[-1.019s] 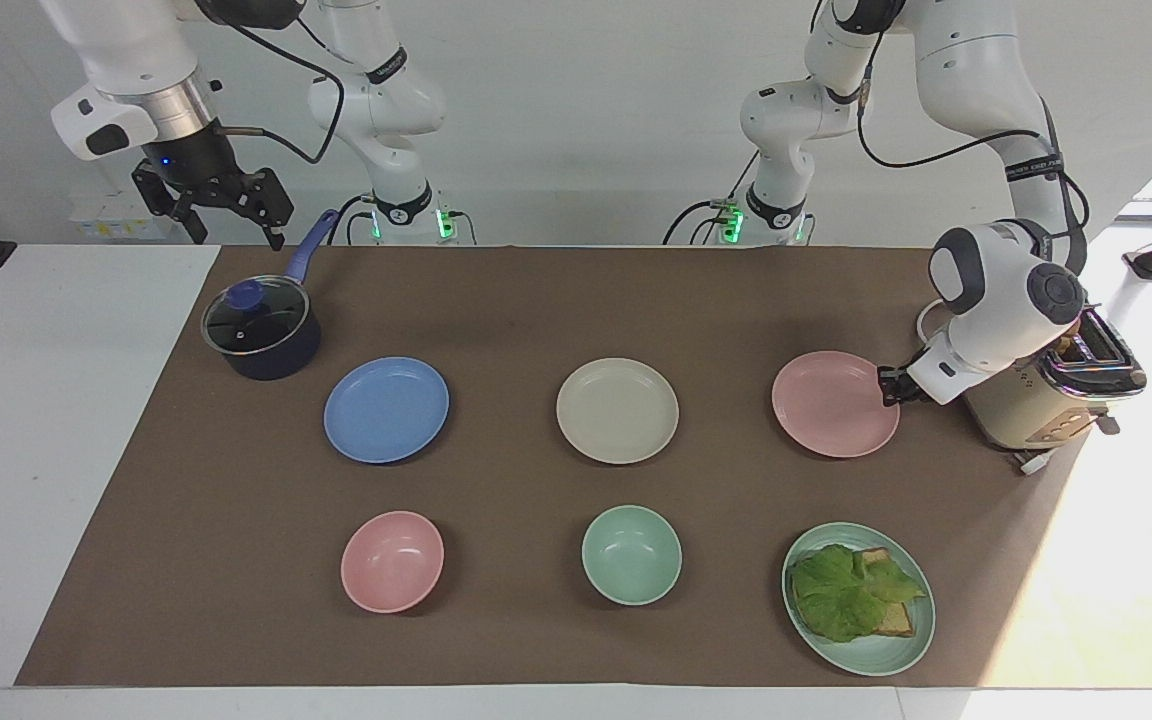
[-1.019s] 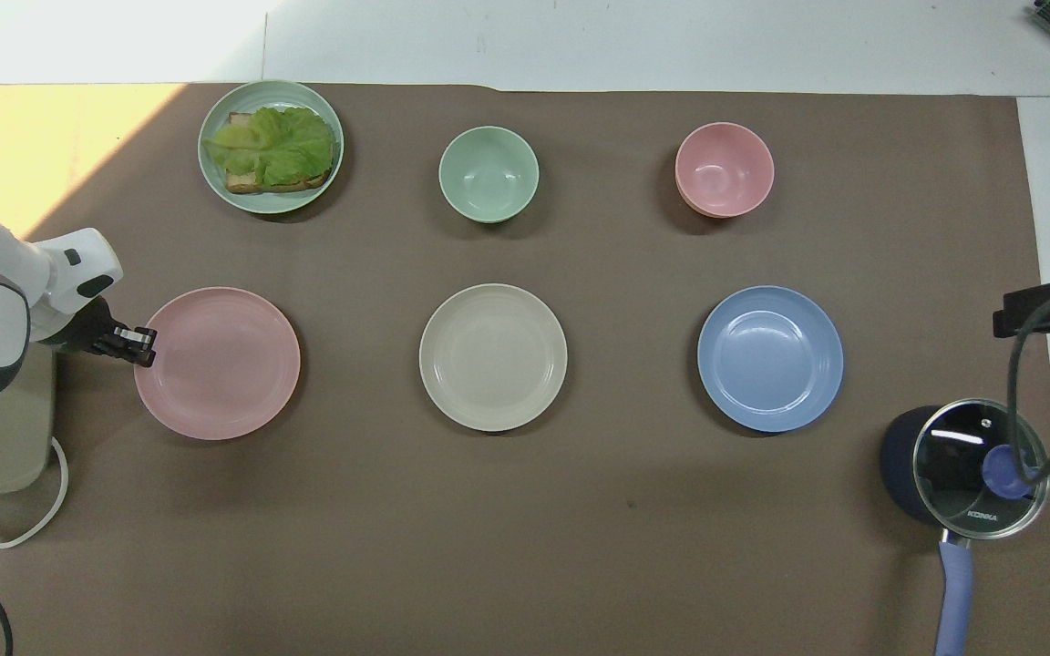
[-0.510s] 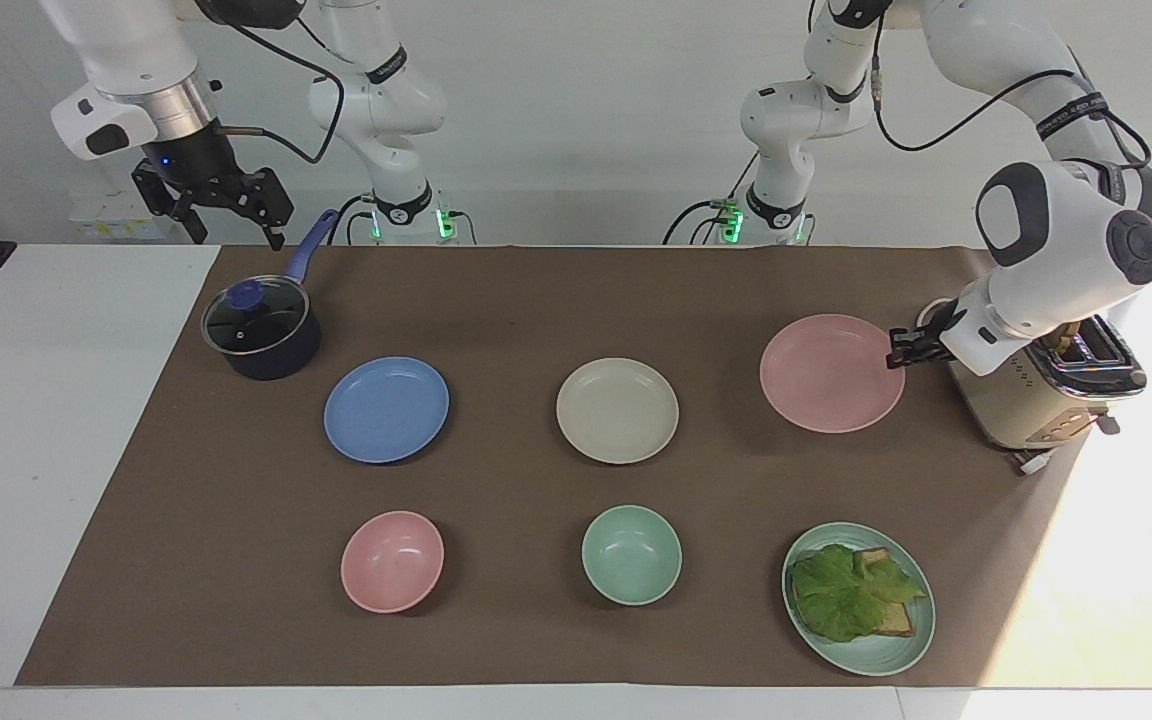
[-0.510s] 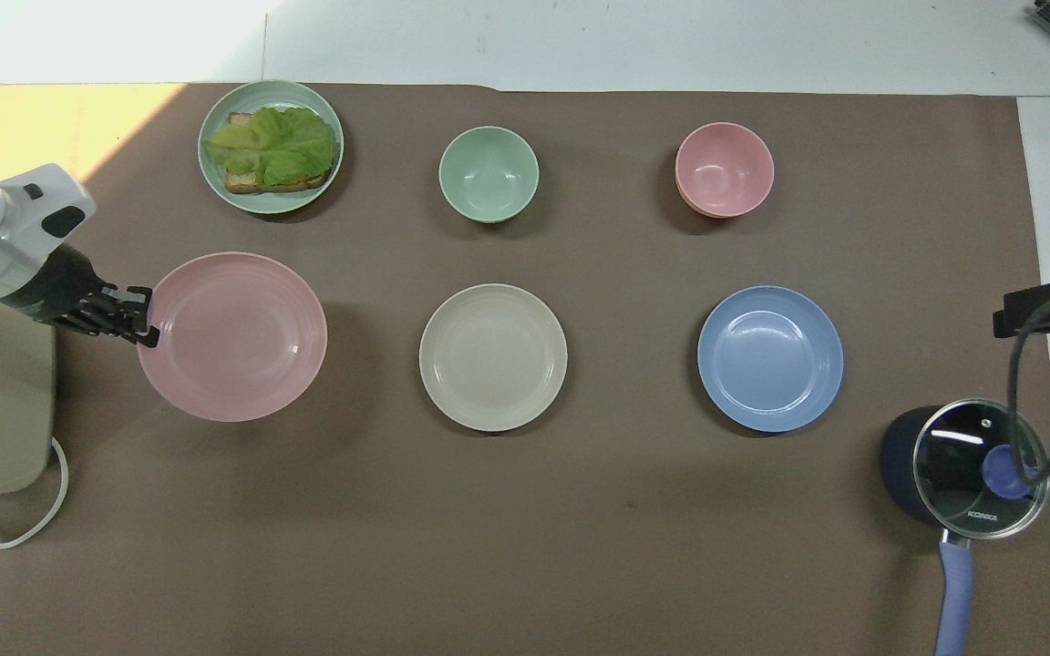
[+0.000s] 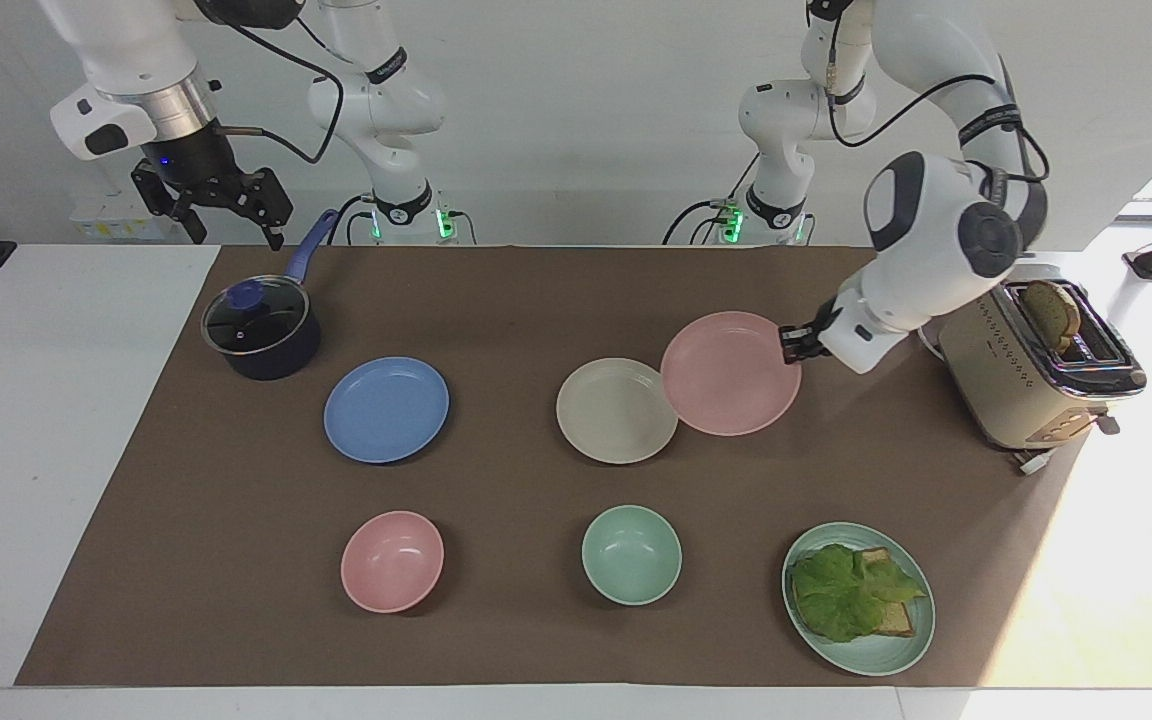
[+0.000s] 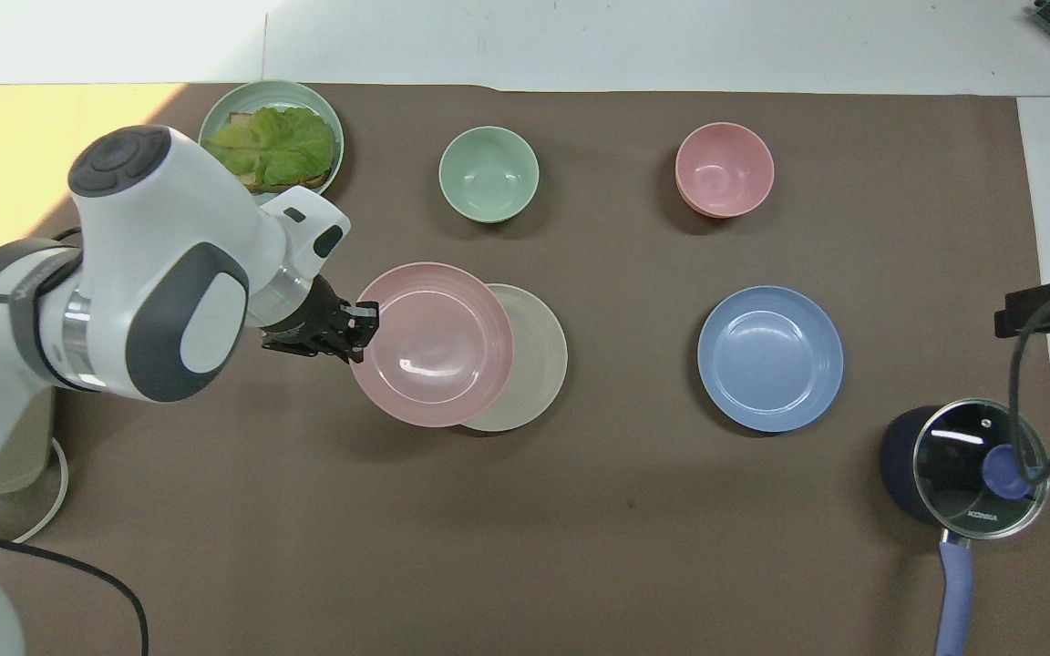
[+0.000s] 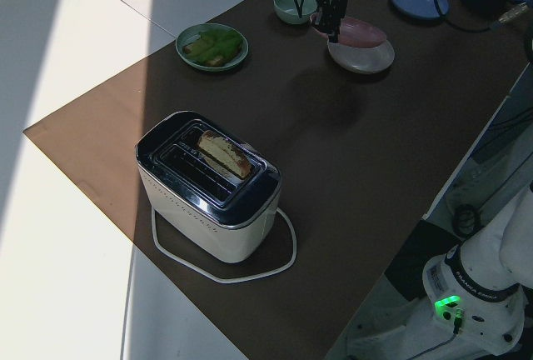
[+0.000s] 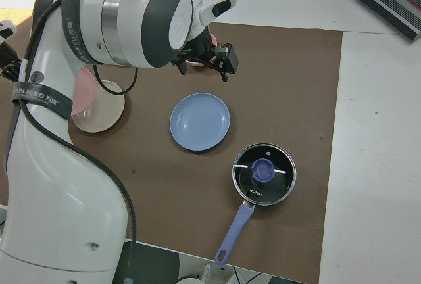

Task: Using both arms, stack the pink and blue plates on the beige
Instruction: 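Carry the pink plate over the beige plate and lower it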

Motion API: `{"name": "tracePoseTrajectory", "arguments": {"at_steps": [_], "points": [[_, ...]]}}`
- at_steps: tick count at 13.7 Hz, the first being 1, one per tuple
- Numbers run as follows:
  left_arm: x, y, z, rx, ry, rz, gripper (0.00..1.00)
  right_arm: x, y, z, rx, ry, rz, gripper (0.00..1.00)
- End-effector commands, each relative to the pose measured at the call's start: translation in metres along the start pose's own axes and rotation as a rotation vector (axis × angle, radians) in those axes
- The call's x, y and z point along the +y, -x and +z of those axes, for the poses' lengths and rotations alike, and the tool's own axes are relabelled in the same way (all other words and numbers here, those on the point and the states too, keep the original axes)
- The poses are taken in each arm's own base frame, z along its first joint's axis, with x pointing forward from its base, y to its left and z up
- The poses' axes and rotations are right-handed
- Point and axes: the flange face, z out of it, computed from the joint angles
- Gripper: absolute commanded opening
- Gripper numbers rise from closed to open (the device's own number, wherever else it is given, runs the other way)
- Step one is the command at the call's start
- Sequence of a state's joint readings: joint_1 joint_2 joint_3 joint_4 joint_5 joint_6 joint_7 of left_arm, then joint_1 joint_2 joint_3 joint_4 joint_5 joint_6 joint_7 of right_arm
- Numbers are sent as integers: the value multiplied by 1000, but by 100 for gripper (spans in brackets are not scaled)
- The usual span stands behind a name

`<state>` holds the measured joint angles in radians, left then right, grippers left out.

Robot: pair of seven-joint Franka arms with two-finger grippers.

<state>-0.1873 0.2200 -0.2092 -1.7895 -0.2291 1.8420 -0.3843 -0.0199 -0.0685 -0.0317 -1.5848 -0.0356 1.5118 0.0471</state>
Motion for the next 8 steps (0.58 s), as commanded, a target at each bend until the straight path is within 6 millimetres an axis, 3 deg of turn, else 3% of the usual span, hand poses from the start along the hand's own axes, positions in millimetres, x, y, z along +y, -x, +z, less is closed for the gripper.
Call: {"name": "tracePoseTrajectory", "arguments": {"at_steps": [1, 3, 5, 7, 8], "points": [[2, 2, 32, 31, 23, -21, 0, 6, 1, -2, 0, 6, -18, 100], [3, 3, 51, 66, 29, -24, 0, 6, 1, -2, -2, 6, -18, 100], [8, 4, 51, 73, 31, -17, 0, 6, 1, -2, -2, 6, -18, 100], [18, 9, 52, 75, 28, -2, 71, 6, 1, -2, -2, 6, -18, 100], [19, 11, 52, 65, 24, -10, 82, 5, 0, -1, -2, 6, -20, 100]]}}
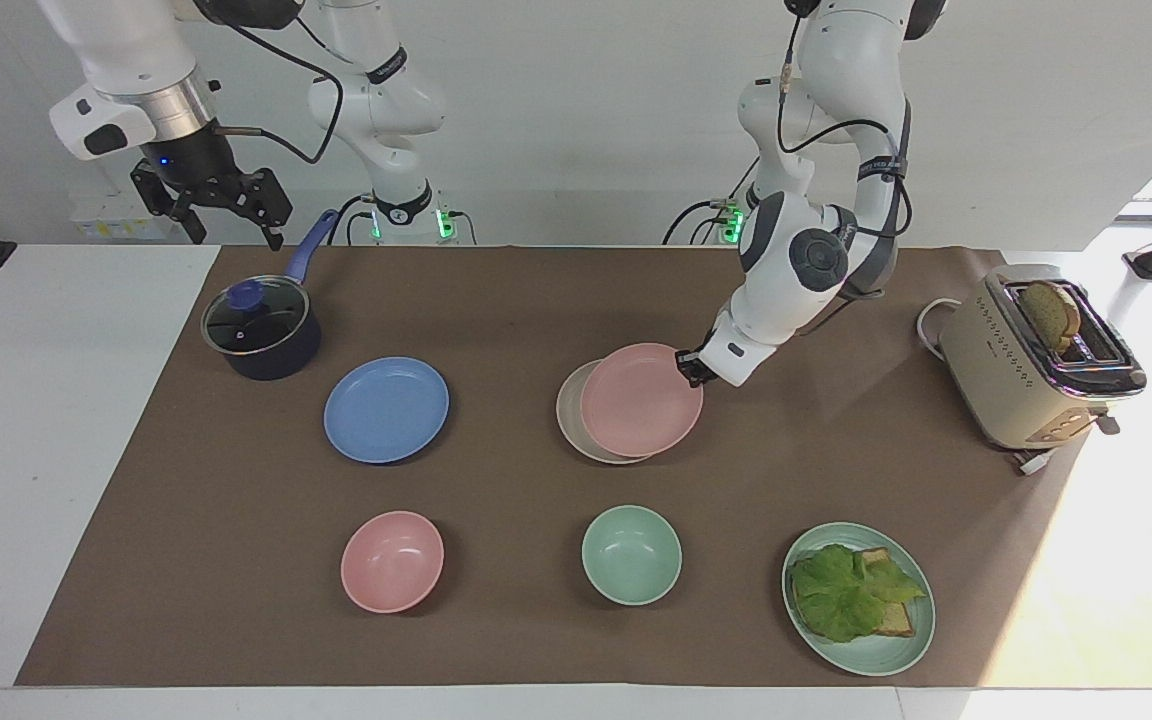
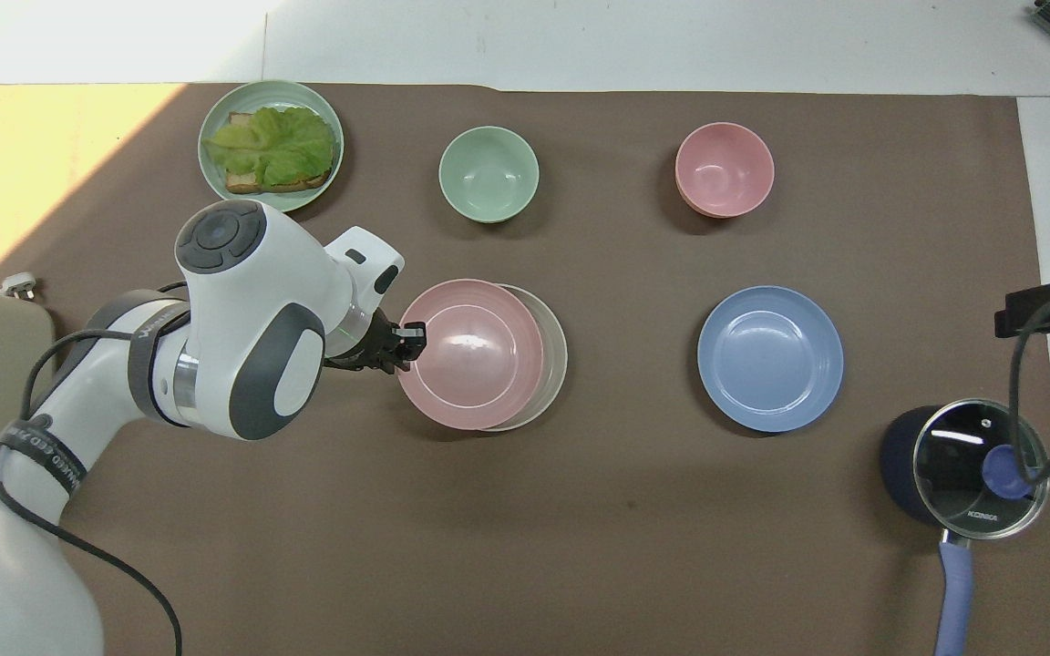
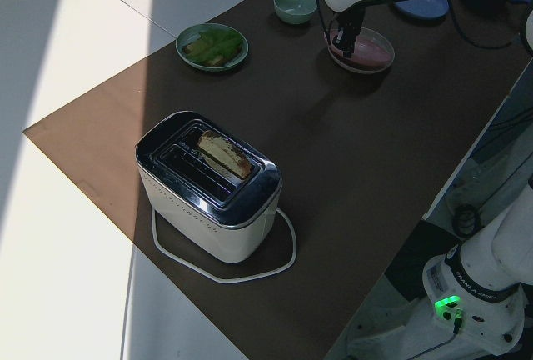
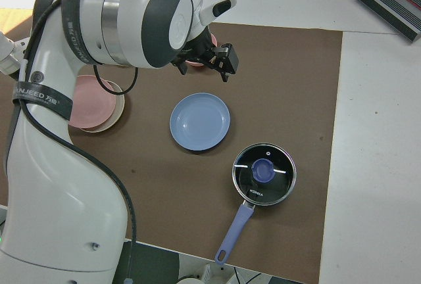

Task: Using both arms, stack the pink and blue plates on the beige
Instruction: 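Release the pink plate and withdraw the left gripper to rest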

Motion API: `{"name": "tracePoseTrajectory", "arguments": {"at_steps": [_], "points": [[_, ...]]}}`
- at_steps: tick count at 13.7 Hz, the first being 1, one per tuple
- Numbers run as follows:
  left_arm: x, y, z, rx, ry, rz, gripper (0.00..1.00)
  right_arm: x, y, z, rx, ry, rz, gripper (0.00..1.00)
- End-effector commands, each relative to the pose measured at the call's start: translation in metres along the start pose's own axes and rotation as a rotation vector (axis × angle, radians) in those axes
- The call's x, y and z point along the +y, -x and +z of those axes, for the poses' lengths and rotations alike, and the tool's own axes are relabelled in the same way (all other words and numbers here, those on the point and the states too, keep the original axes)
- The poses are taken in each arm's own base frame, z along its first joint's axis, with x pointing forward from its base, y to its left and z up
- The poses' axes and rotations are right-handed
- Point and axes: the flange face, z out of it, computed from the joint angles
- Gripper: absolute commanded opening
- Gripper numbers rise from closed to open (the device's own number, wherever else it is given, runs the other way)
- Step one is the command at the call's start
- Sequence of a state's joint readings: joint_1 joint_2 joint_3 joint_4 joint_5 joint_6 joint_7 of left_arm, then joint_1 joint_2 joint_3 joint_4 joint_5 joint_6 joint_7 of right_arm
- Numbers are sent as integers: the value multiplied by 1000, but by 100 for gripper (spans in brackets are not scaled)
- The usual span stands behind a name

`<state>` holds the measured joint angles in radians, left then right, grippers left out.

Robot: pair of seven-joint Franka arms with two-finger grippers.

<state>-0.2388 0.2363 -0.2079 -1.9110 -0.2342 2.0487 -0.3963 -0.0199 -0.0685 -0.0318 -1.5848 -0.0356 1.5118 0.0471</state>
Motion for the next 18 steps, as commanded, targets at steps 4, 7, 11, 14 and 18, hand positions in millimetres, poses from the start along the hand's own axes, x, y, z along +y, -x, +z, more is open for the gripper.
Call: {"name": "tracePoseTrajectory", "arguments": {"at_steps": [4, 7, 11, 14, 18], "points": [[2, 7, -5, 5, -8, -18, 100, 6, 1, -2, 0, 4, -17, 100], [-38, -13, -31, 29, -138, -6, 100, 6, 1, -2, 0, 4, -19, 100], [-133, -47, -84, 64, -208, 66, 100, 5, 1, -1, -2, 3, -20, 100], [-172, -50, -139, 122, -196, 94, 100, 4, -1, 2, 10, -1, -21, 100], [-182, -39, -210, 112, -198, 96, 100, 3, -3, 26, 23, -4, -26, 100]]}}
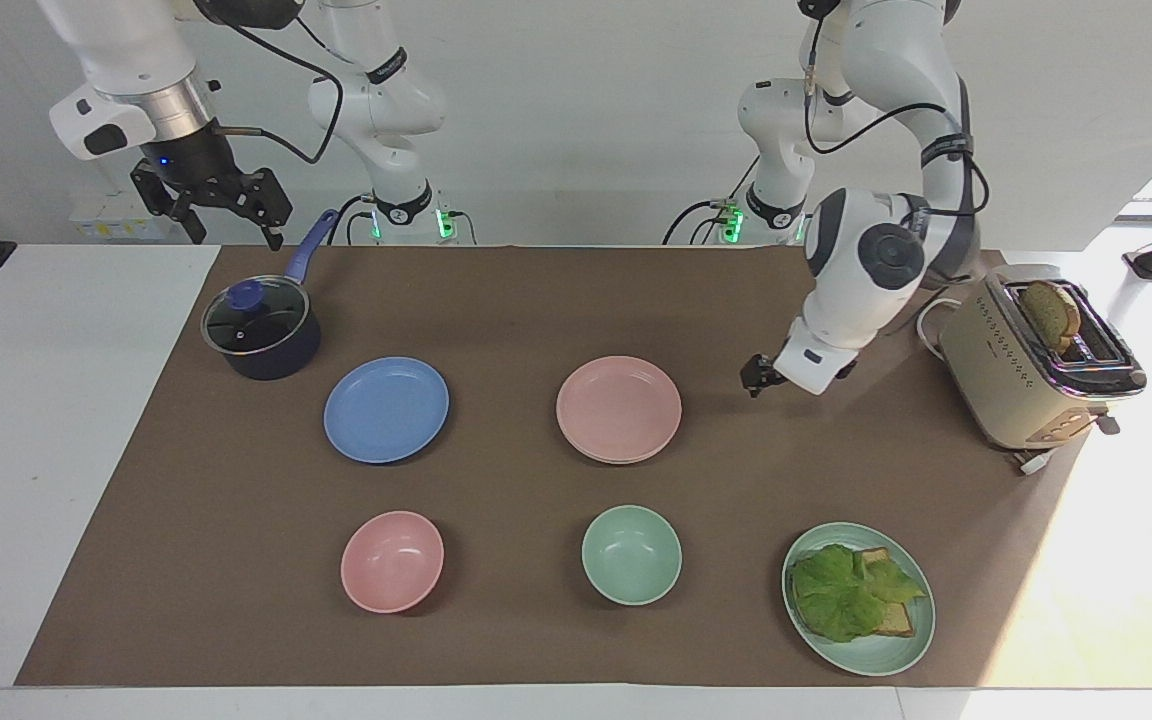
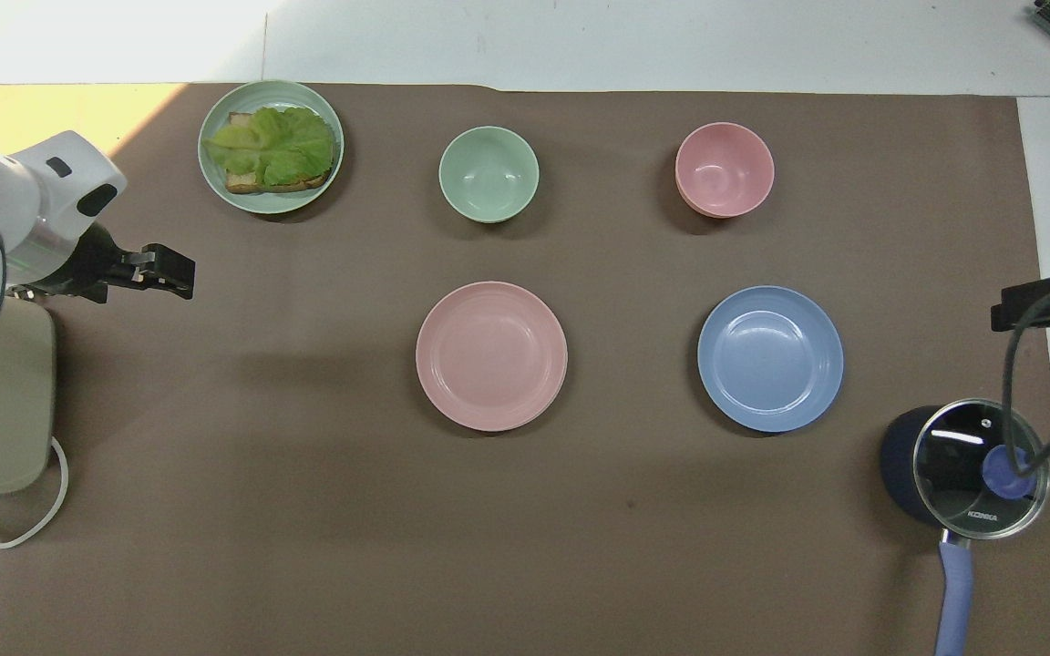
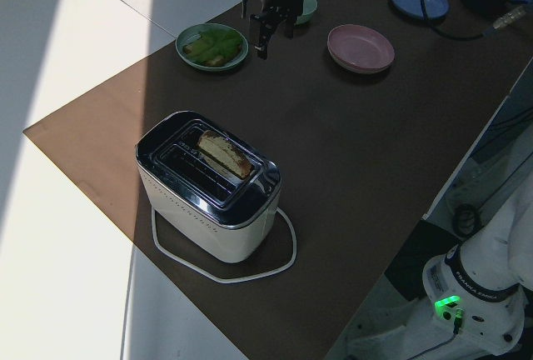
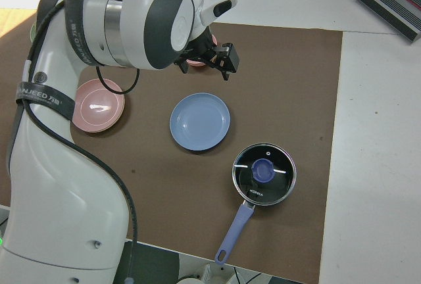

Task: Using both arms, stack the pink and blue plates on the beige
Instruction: 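Release the pink plate and withdraw the left gripper to rest, then reach the right gripper to the rim of the blue plate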

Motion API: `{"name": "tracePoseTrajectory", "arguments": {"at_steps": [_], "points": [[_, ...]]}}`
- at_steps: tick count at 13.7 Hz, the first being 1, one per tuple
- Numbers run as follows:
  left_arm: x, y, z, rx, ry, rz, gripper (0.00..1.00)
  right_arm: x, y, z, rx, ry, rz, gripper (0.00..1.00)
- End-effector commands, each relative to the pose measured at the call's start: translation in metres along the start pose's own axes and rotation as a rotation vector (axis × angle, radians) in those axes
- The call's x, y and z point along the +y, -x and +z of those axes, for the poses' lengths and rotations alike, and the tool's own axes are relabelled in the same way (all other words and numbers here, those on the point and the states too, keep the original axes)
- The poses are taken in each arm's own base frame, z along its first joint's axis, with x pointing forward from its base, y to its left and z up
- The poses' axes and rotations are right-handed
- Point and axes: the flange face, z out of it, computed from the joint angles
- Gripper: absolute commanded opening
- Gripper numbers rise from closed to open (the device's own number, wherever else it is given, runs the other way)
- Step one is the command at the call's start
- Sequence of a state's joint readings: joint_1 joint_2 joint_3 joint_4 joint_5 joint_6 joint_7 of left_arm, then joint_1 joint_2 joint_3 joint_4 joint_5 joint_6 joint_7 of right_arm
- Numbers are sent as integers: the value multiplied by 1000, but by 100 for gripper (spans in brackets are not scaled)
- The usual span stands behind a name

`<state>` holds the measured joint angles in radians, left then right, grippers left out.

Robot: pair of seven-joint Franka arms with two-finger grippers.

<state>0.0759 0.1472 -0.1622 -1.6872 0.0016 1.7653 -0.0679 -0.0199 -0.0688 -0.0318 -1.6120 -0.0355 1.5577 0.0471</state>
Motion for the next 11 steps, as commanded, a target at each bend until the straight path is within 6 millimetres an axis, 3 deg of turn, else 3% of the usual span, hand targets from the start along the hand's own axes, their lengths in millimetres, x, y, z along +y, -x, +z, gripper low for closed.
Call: {"name": "tracePoseTrajectory", "arguments": {"at_steps": [1, 5, 9, 11], "points": [[-2, 6, -42, -3, -19, 14, 100, 0, 1, 35, -5, -3, -31, 100], [12, 34, -83, 7, -24, 32, 100, -2, -7, 113, 34, -5, -61, 100], [6, 34, -84, 8, -22, 22, 100, -5, -4, 215, 63, -9, -66, 100], [5, 33, -84, 10, -21, 10, 100, 3, -2, 254, 71, -9, -56, 100]]}}
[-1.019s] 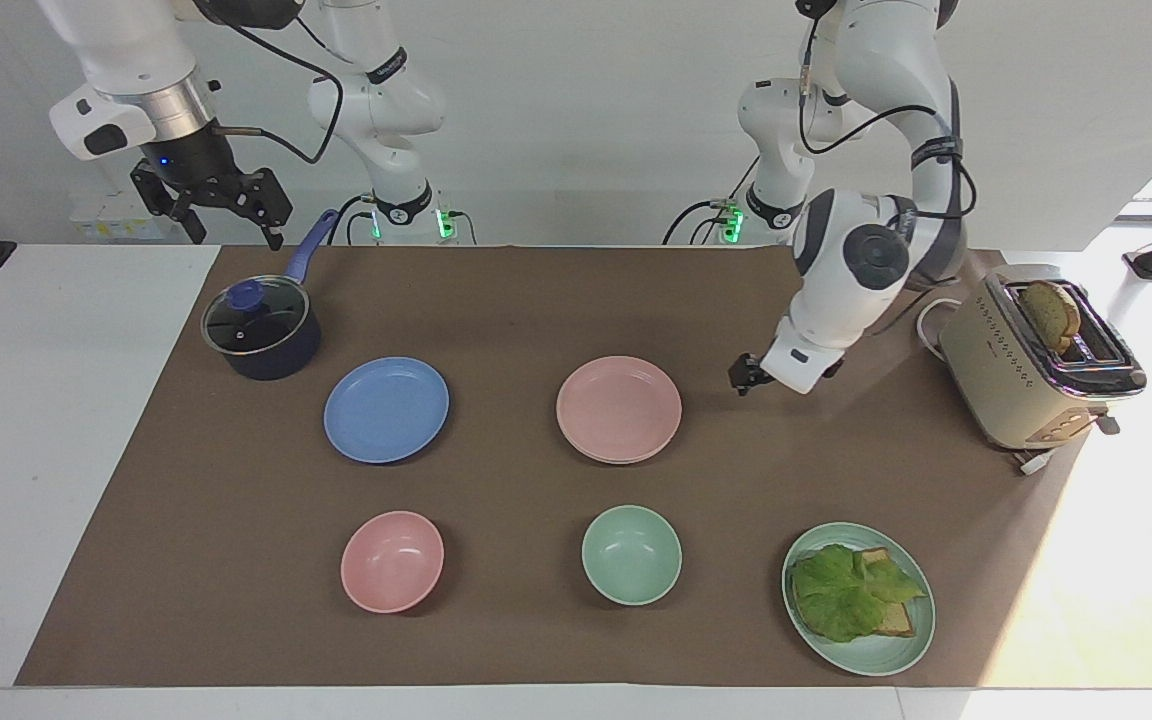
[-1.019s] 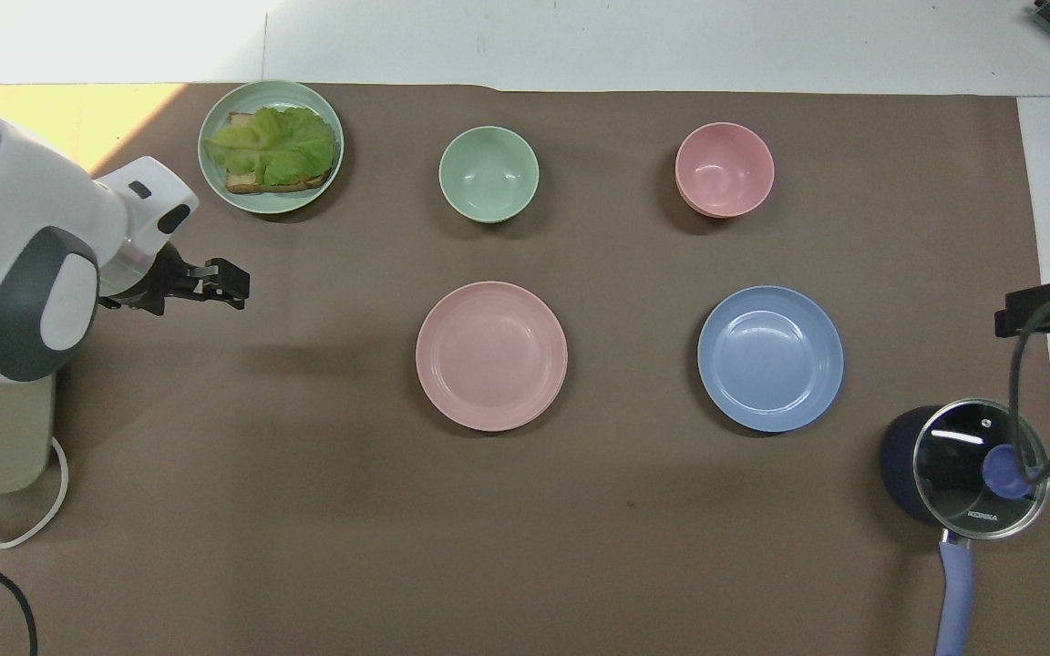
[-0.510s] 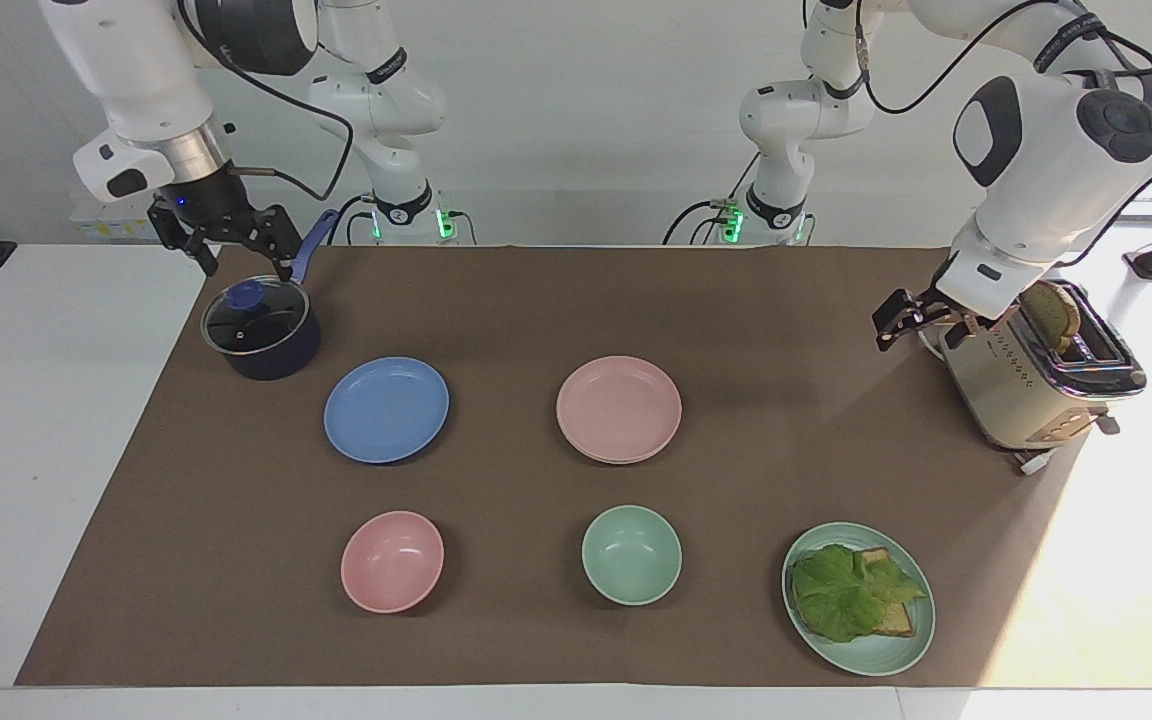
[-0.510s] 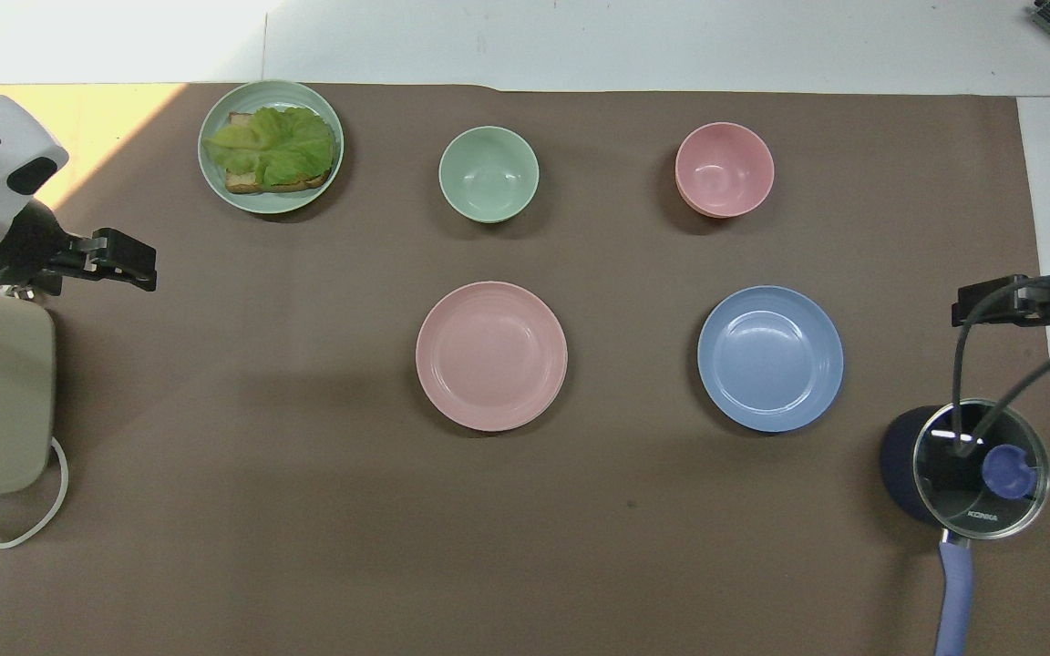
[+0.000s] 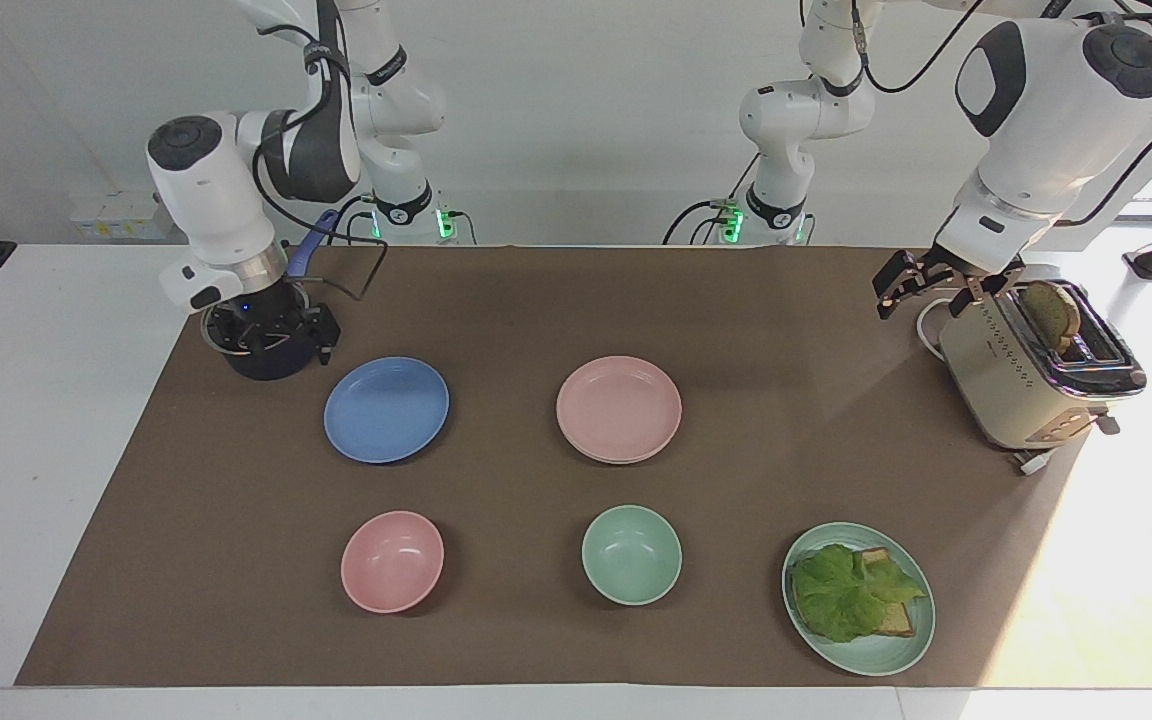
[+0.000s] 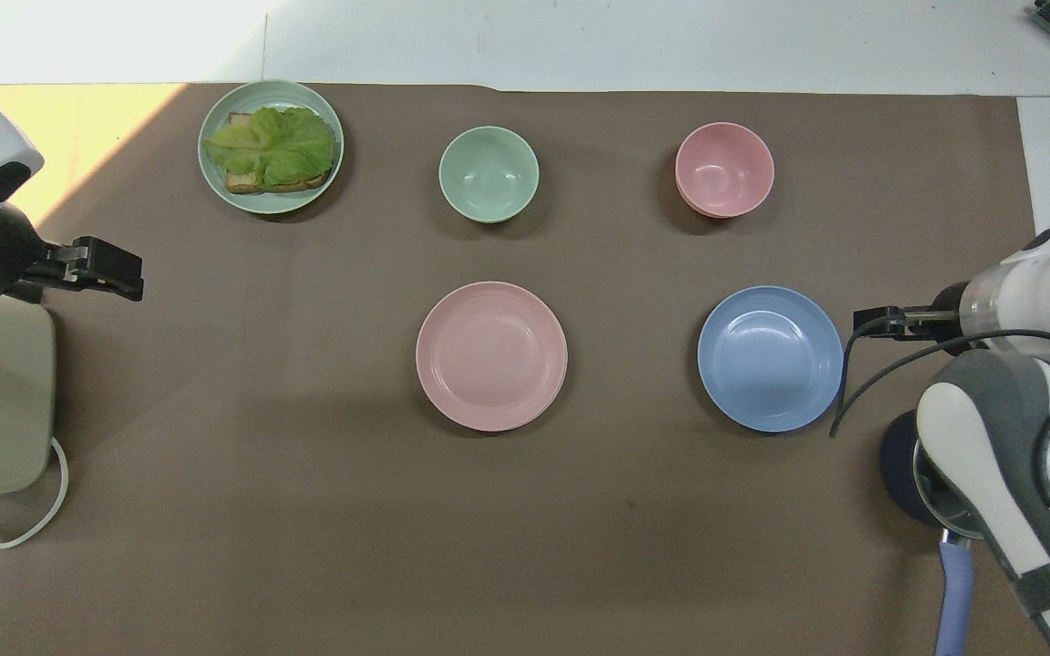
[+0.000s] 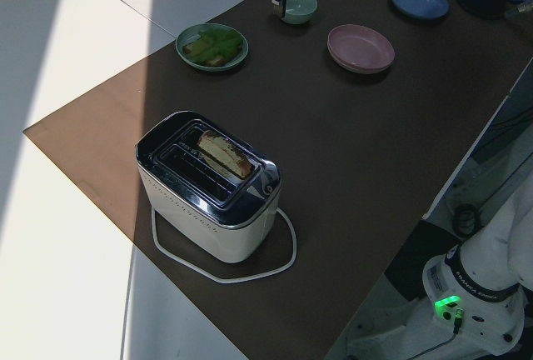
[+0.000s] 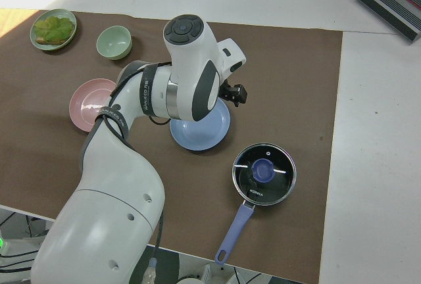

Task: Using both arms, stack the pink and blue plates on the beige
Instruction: 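Reach the right gripper to the rim of the blue plate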

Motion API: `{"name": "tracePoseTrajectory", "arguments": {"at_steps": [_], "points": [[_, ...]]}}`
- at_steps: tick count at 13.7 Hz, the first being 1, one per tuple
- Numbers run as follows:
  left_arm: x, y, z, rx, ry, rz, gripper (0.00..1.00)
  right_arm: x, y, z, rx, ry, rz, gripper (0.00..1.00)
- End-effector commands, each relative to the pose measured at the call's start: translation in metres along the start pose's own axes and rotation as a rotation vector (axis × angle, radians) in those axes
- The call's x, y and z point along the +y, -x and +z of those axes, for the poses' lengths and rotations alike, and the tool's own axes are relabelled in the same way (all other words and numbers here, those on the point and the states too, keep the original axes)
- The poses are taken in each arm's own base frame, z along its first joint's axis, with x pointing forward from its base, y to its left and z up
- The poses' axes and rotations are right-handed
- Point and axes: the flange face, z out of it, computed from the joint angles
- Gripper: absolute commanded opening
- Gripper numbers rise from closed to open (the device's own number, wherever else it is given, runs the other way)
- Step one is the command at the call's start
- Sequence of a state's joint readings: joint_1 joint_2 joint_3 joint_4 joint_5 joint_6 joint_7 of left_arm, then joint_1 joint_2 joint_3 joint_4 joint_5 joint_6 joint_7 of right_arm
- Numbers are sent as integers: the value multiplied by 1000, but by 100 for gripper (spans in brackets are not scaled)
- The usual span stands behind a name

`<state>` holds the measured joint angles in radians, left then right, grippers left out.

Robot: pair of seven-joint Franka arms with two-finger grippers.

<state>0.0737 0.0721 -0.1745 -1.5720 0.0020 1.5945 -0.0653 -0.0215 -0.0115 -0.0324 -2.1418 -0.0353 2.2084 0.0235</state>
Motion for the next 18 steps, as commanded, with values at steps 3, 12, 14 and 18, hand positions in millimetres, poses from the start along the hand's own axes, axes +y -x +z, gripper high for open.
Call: {"name": "tracePoseTrajectory", "arguments": {"at_steps": [3, 12, 14, 18], "points": [[-8, 3, -3, -8, -10, -12, 100, 17, 12, 68, 3, -5, -48, 100], [-8, 3, -2, -8, -10, -12, 100, 35, 25, 125, 5, -61, -29, 75], [-8, 3, -2, -10, -10, -12, 100, 33, 25, 126, 5, -80, -12, 67], [-8, 3, -3, -8, -10, -12, 100, 19, 25, 125, 4, -139, 34, 19]]}}
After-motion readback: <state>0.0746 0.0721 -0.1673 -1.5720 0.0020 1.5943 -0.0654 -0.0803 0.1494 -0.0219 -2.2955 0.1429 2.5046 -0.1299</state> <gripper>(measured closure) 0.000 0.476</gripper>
